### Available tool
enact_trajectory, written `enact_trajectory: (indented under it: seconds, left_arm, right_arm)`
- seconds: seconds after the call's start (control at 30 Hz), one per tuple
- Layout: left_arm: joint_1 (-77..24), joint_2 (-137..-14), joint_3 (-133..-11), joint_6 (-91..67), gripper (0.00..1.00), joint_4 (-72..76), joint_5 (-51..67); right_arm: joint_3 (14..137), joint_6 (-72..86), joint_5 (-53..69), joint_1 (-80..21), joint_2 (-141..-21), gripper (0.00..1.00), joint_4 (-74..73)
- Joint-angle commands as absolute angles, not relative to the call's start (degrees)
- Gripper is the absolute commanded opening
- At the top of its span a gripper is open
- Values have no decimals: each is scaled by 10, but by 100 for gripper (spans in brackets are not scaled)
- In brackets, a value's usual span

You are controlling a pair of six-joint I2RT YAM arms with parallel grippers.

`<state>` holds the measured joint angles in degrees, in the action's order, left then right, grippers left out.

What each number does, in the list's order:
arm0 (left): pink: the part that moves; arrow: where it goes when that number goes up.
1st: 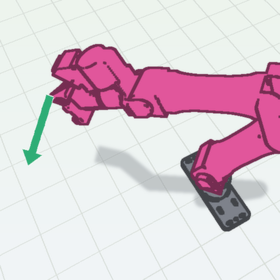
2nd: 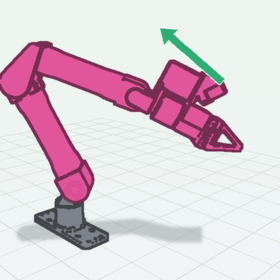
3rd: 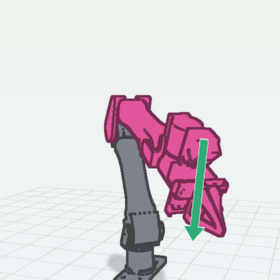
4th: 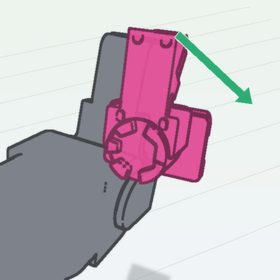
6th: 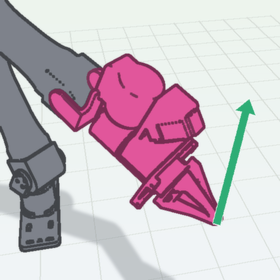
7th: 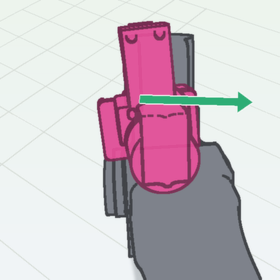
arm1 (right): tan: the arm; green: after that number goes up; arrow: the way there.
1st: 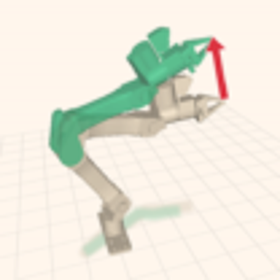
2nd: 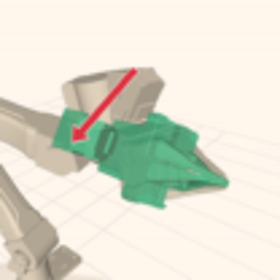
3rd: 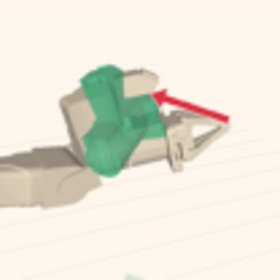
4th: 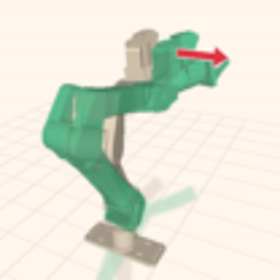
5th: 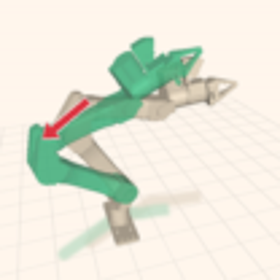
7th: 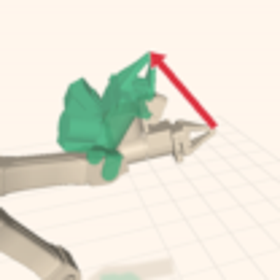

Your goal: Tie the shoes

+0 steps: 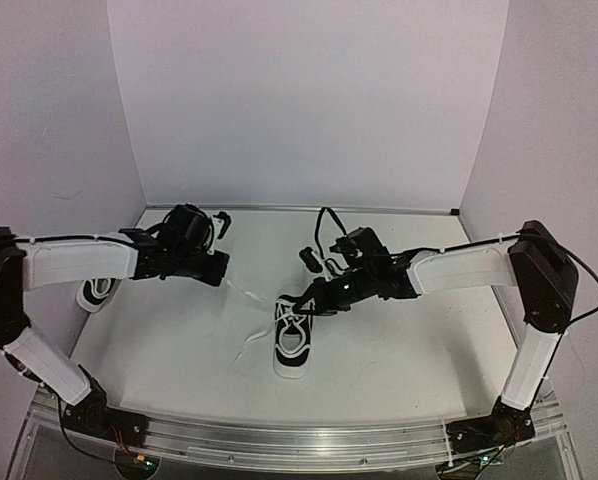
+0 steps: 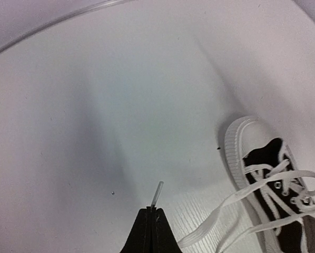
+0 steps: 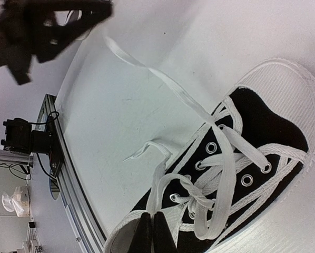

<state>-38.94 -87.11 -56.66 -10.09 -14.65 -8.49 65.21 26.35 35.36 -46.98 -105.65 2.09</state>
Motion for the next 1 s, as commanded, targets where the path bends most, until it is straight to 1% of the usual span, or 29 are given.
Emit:
enact_trajectory:
  seconds: [0.0, 0.13, 0.23, 0.43, 0.57, 0.63, 0.8, 0.87, 0.97]
  left_arm:
    - [-389, -738, -532, -102, 0, -136, -85]
    - [-389, -639, -489, -119, 0, -136, -127]
    - [-389, -587, -476, -134, 0, -162, -156]
    - [-390, -578, -486, -178, 0, -264, -228]
    - [-390, -540, -461, -218, 0, -286, -243]
    - [-391, -525, -453, -217, 0, -292, -215]
    - [-402, -465, -413, -170, 0, -240, -56]
    - [-419, -451, -400, -161, 0, -226, -14]
    - [-464, -468, -404, -134, 0, -235, 34]
  right_arm:
    - [667, 260, 344, -473, -1056, 0, 25]
    - [666, 261, 343, -474, -1056, 0, 25]
    - [667, 260, 344, -473, -1056, 0, 25]
    - [671, 257, 341, -474, -1058, 0, 24]
    - [671, 262, 333, -473, -1061, 0, 24]
    - [672, 263, 330, -473, -1064, 0, 24]
    - [678, 270, 325, -469, -1067, 0, 23]
    - [680, 275, 322, -467, -1067, 0, 21]
    - [682, 280, 316, -465, -1066, 0, 18]
